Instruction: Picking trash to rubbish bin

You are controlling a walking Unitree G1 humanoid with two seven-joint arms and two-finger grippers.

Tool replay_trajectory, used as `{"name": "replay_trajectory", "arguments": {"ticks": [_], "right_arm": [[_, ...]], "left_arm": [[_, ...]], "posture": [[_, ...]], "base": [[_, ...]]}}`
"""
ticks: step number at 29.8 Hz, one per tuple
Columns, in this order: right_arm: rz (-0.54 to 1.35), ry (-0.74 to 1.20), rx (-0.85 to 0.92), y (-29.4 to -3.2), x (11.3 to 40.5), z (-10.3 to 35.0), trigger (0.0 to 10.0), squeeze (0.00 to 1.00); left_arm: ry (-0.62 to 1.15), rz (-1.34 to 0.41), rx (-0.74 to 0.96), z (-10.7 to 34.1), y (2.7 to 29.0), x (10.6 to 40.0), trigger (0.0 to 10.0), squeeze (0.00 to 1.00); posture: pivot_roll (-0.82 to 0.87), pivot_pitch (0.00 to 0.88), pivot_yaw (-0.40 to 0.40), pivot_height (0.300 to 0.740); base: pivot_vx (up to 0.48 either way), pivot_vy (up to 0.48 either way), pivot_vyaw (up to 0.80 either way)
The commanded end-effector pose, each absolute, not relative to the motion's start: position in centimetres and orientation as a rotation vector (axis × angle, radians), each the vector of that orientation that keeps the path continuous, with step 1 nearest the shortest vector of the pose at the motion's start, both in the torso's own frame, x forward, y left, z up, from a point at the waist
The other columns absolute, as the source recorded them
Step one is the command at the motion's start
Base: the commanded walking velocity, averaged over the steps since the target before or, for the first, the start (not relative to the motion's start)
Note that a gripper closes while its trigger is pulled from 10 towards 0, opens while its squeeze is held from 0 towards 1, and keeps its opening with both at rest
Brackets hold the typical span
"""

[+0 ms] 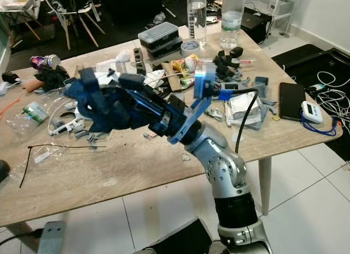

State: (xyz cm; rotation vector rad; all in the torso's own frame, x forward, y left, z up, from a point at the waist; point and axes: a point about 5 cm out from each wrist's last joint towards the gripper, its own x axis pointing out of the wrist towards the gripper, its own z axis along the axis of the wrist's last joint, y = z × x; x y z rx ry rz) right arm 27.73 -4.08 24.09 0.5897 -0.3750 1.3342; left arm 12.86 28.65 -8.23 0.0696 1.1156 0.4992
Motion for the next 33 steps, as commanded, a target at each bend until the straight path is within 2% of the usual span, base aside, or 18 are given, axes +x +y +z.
{"name": "replay_trajectory", "arguments": {"ticks": [1,5,10,11,18,21,23,27,32,33], "right_arm": [[1.349,-0.353,0.561,-3.7,27.3,23.8,10.0,0.00],[1.342,-0.334,0.536,-3.6,27.3,23.4,10.0,0.00],[1.329,-0.325,0.528,-3.6,27.4,23.2,10.0,0.00],[1.304,-0.311,0.527,-3.5,27.8,22.9,10.0,0.00],[1.296,-0.243,0.455,-2.8,27.8,21.2,10.0,0.00],[1.293,-0.226,0.428,-2.6,27.7,20.7,10.0,0.00],[1.216,-0.136,0.306,-2.4,28.4,18.4,10.0,0.00],[1.089,-0.030,0.225,-3.7,29.7,15.7,10.0,0.00],[0.876,0.137,0.109,-7.8,31.2,11.5,10.0,0.00],[0.876,0.137,0.109,-7.8,31.2,11.5,10.0,0.00]], "left_arm": [[1.138,0.618,0.015,-8.1,30.0,11.5,10.0,0.00],[1.130,0.733,-0.058,-8.0,30.9,10.5,10.0,0.00],[1.141,0.711,-0.038,-8.0,30.8,10.5,10.0,0.00],[1.159,0.629,0.024,-8.3,30.1,10.9,10.0,0.00],[1.183,0.423,0.144,-9.0,27.2,12.0,10.0,0.00],[1.184,0.389,0.164,-9.2,26.7,12.1,10.0,0.00],[1.181,0.309,0.198,-9.4,25.2,12.7,10.0,0.00],[1.174,0.271,0.210,-9.5,24.4,13.2,10.0,0.00],[1.174,0.260,0.222,-9.5,24.5,13.3,10.0,0.00],[1.174,0.260,0.222,-9.5,24.5,13.3,10.0,0.00]], "posture": [[0.00,0.070,0.078,0.740],[0.00,0.076,0.072,0.740],[0.01,0.079,0.071,0.740],[0.01,0.082,0.071,0.740],[0.01,0.084,0.070,0.740],[0.01,0.084,0.070,0.740],[0.00,0.082,0.066,0.740],[0.00,0.081,0.063,0.740],[0.00,0.080,0.060,0.740],[0.00,0.080,0.060,0.740]], "base": [[-0.292,0.000,0.00],[-0.340,0.000,0.00],[-0.363,0.000,0.00],[-0.394,0.000,0.00],[-0.395,0.000,0.00],[-0.394,0.000,0.00],[-0.394,0.000,0.00],[-0.394,0.000,0.00],[-0.395,0.000,0.00],[-0.394,0.000,0.00]]}}
